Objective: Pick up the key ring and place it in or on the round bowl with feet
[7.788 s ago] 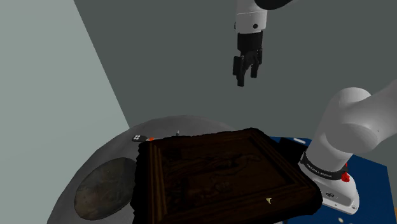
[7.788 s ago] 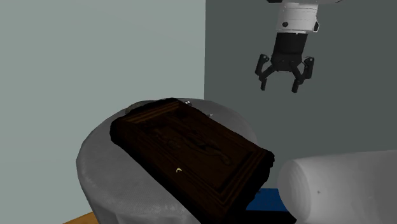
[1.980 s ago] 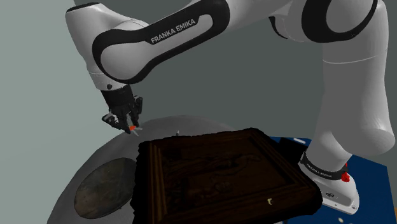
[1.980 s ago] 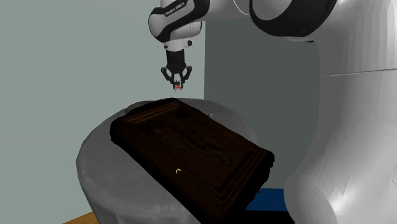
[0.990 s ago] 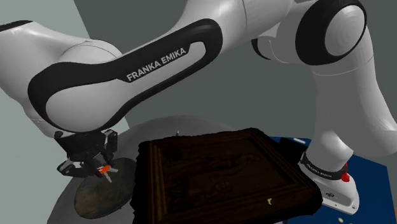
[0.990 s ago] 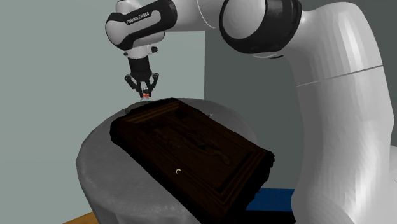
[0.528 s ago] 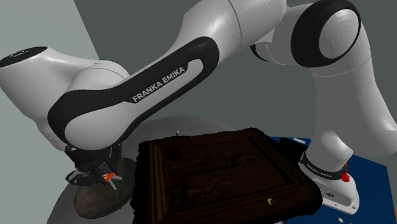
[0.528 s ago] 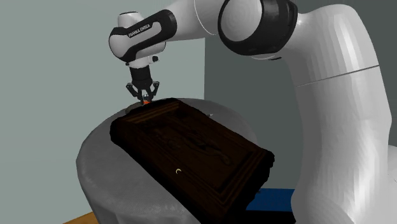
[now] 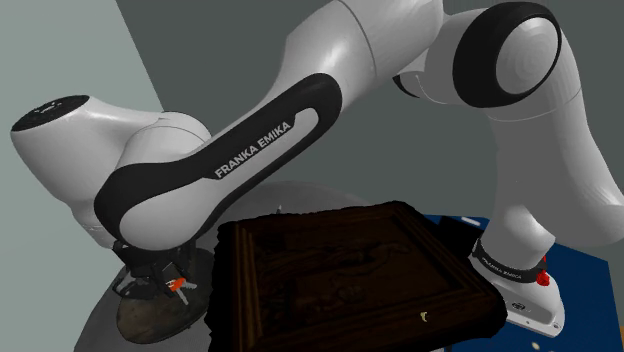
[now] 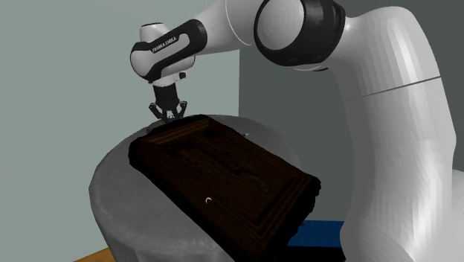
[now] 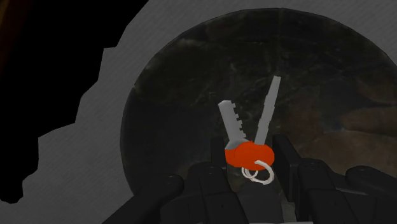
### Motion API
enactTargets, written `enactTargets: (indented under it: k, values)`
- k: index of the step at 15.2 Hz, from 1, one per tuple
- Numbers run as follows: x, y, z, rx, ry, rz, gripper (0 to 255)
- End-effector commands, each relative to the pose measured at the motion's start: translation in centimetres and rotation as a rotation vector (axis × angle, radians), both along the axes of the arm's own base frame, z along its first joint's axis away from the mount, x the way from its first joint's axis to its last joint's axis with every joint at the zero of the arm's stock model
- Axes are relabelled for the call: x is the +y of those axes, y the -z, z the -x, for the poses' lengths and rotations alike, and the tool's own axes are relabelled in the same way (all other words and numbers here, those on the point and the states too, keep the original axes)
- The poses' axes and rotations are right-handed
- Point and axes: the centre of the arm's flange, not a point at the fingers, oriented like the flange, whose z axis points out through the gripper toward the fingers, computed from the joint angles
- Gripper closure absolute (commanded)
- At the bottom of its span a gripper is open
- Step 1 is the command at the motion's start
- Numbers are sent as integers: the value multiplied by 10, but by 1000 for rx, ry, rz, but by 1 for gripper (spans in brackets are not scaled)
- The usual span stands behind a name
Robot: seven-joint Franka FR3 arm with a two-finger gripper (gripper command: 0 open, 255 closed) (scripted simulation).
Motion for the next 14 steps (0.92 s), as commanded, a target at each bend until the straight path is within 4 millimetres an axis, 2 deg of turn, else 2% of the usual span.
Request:
enactTargets:
  k: [1,3,4,9,13,14]
  values:
    - [0,0,0,0,0,0,255]
    - [0,0,0,0,0,0,255]
    - [0,0,0,0,0,0,0]
    - [0,0,0,0,0,0,0]
    - [1,-50,3,0,0,0,0]
    - [1,-50,3,0,0,0,0]
